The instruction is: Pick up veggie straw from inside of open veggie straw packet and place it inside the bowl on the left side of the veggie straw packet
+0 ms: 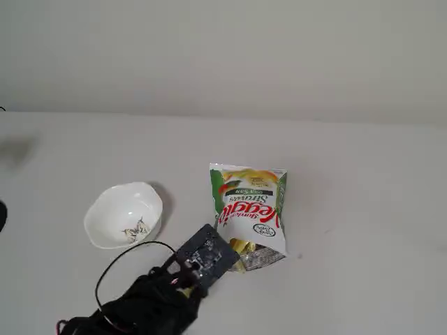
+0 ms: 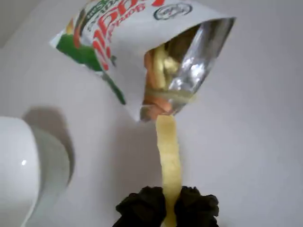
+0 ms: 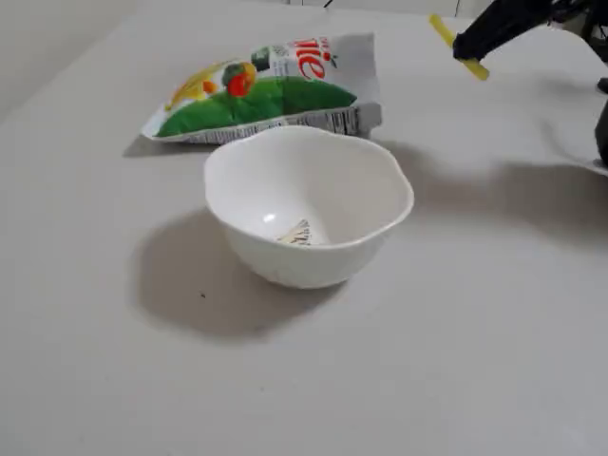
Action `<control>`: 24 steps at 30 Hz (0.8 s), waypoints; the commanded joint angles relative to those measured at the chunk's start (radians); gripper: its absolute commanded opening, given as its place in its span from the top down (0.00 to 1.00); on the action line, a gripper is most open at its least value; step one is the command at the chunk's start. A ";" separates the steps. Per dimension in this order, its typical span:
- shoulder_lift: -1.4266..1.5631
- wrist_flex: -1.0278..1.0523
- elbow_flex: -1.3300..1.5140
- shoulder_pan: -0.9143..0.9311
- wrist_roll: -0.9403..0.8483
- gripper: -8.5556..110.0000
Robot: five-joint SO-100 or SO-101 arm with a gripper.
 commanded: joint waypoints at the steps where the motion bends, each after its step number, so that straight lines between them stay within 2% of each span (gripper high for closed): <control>1: -0.060 -0.005 -0.138 -0.110 0.095 0.93; 14: -0.752 -0.140 -0.670 -0.456 0.265 0.93; 24: -1.212 -0.288 -0.908 -0.543 0.310 0.92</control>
